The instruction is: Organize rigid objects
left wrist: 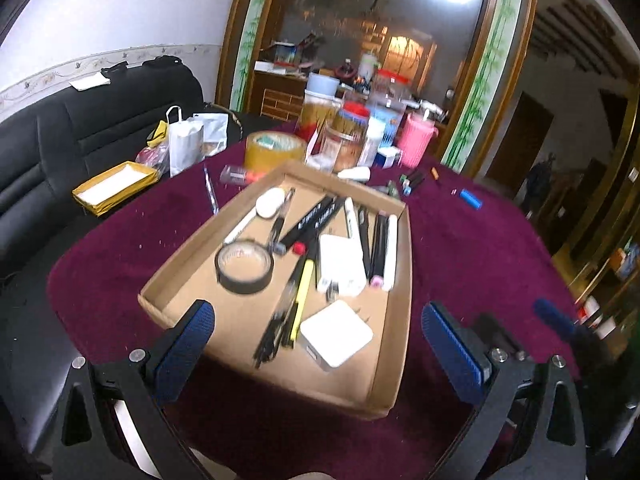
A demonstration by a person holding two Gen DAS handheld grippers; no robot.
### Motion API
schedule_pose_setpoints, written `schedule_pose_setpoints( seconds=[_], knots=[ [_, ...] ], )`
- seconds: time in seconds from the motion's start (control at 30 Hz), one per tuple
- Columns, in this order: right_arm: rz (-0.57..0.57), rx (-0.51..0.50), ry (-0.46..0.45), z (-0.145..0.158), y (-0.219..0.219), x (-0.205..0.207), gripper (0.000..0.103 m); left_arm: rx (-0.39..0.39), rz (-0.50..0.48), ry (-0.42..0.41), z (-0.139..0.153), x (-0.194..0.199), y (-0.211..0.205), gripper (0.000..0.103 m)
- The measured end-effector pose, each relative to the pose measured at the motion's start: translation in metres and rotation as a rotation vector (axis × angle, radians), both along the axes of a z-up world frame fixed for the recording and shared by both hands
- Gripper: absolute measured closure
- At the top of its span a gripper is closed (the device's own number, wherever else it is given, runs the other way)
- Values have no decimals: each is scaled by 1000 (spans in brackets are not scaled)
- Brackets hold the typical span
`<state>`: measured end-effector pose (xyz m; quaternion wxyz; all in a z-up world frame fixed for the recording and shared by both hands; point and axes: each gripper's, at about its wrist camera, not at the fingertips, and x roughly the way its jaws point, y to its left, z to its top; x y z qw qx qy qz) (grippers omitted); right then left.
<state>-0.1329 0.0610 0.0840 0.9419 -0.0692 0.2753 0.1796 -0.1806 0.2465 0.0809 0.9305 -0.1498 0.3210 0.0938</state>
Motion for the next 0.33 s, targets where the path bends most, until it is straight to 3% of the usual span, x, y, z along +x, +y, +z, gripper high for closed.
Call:
schedule_pose_setpoints(
  seconds=[0.33],
  knots=[
    [1, -39, 12, -8, 1, -1, 10, 66, 33, 59, -10, 0, -9, 0]
  ],
)
